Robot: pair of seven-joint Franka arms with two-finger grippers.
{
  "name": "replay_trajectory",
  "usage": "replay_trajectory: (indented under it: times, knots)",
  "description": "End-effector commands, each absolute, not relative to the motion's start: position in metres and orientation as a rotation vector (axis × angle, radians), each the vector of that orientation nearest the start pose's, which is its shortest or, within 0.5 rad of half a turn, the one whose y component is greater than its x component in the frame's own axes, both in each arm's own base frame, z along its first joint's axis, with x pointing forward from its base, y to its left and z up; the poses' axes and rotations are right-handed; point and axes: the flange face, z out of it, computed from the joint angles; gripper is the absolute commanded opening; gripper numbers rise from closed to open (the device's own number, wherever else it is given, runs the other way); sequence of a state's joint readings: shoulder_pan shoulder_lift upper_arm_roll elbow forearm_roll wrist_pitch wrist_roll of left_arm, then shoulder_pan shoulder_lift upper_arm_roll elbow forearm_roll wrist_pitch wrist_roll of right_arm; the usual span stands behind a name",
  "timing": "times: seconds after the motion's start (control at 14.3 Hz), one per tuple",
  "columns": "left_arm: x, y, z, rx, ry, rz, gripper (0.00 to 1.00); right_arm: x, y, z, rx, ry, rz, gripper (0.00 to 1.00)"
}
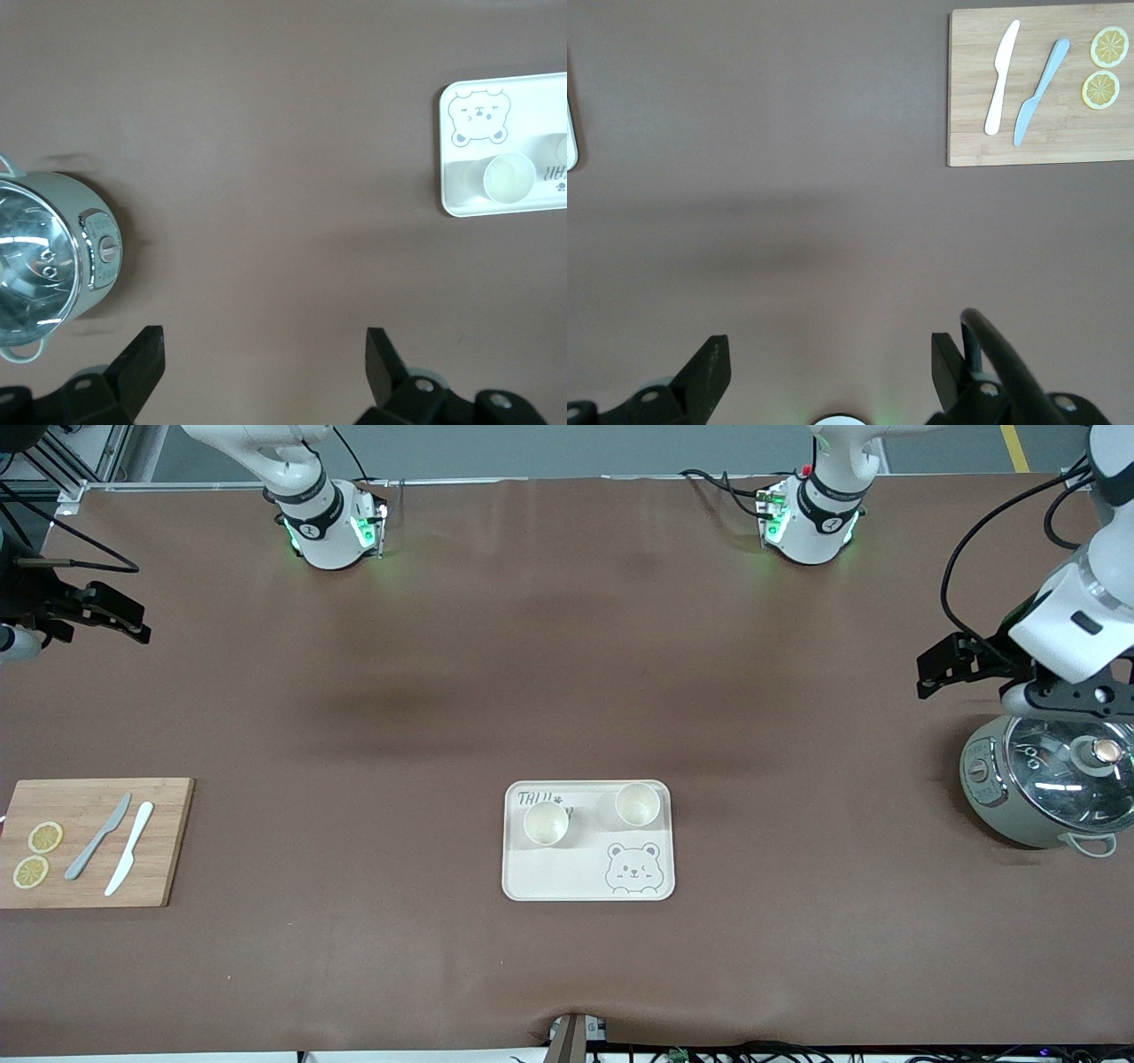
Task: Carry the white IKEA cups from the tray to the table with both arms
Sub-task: 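Move the left gripper toward the tray while the right gripper reaches over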
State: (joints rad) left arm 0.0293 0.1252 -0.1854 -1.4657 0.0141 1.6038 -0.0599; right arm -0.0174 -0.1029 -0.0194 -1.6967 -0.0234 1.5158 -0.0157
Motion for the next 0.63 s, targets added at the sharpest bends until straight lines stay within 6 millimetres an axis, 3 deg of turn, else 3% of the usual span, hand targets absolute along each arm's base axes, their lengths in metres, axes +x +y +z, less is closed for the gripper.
replay_trajectory:
  times: [0.0,0.21,0.42,0.56]
  knots:
    - [0.604,-0.089,0.575,-3.142,0.154,0.001,1.00,0.505,-0.022,0.621,-3.156,0.017,0.110,1.00]
    - [0.620,-0.108,0.540,-3.170,0.100,0.039,1.00,0.508,-0.015,0.623,-3.135,0.024,0.096,1.00]
    - [0.621,-0.161,0.510,-3.169,-0.067,0.098,1.00,0.515,-0.003,0.629,-3.067,0.028,0.053,1.00]
    - [0.627,-0.189,0.482,-3.165,-0.214,0.111,1.00,0.534,0.017,0.631,-3.023,0.042,0.044,1.00]
